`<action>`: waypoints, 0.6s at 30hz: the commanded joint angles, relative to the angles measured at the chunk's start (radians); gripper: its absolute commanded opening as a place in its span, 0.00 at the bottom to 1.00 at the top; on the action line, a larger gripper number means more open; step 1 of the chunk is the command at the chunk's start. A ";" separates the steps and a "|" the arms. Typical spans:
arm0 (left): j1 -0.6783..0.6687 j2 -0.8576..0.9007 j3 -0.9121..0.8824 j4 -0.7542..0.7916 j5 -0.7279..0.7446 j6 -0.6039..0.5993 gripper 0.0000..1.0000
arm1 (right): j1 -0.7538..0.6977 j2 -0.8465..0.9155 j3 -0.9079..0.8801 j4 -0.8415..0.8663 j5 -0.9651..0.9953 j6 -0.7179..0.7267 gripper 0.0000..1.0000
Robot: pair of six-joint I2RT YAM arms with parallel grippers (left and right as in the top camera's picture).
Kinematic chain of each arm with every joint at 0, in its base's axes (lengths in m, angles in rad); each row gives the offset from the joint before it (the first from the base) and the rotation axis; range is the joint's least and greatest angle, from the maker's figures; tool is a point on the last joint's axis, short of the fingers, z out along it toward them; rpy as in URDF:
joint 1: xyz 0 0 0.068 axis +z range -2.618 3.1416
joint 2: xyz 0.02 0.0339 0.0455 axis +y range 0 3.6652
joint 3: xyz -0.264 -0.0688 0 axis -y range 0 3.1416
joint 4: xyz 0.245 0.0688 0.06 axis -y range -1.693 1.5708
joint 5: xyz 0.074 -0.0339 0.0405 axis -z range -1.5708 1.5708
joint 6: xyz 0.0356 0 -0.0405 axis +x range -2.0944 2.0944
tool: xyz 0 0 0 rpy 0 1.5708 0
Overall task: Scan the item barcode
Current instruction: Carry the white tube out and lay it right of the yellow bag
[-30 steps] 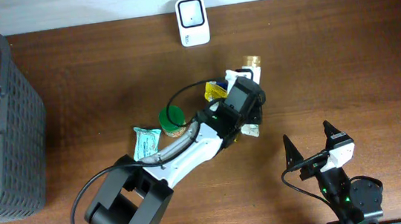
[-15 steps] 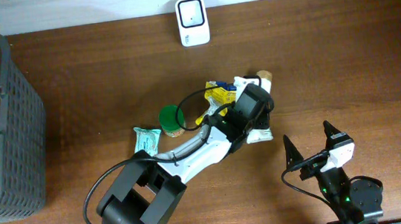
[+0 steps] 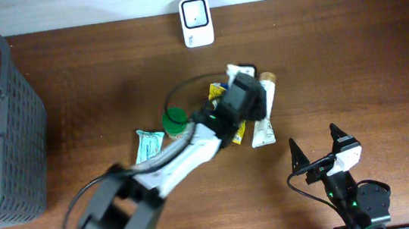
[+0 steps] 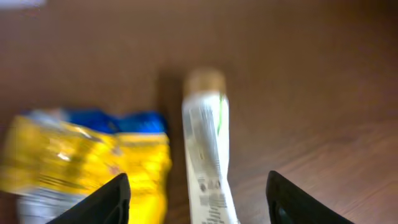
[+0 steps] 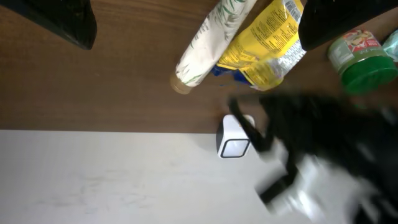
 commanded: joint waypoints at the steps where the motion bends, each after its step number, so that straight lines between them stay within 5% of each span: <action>1: 0.090 -0.189 0.018 -0.032 0.000 0.096 0.69 | 0.007 -0.004 -0.005 -0.007 -0.005 0.007 0.98; 9: 0.423 -0.422 0.114 -0.267 0.019 0.255 0.66 | 0.007 -0.004 -0.005 -0.007 -0.005 0.007 0.98; 18: 0.893 -0.443 0.349 -0.472 0.019 0.310 0.68 | 0.007 -0.004 -0.005 -0.007 -0.005 0.007 0.98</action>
